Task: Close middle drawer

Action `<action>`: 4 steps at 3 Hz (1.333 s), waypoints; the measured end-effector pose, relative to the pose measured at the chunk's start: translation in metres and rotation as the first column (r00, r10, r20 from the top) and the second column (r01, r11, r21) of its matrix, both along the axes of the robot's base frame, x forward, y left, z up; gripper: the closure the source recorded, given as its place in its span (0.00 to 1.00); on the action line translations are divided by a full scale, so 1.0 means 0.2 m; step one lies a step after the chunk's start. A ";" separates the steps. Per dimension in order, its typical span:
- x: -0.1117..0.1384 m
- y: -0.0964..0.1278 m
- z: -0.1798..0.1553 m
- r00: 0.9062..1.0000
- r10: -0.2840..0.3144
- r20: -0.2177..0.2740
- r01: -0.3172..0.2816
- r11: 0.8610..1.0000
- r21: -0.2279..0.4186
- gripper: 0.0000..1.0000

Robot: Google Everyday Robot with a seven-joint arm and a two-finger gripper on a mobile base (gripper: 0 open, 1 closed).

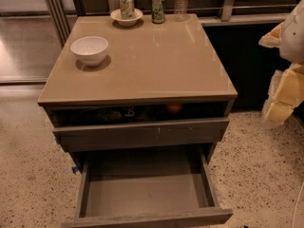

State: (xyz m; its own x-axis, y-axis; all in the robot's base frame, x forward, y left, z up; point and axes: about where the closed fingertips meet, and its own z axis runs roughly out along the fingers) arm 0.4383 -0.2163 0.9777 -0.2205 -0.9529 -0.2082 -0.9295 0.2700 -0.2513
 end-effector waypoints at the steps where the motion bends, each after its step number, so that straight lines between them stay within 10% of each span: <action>1: 0.00 0.00 0.00 1.000 0.000 0.000 0.000 1.000 0.000 0.00; 4: -0.07 0.04 -0.51 0.996 0.077 -0.036 -0.075 0.997 0.031 0.00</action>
Offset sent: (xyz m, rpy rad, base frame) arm -0.0057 0.0045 -0.0240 -0.0157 -0.0090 0.0343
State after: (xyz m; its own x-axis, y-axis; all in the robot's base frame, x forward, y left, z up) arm 0.4238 -0.2086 0.8750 -0.1559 -0.9607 -0.2296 -0.9562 0.2051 -0.2087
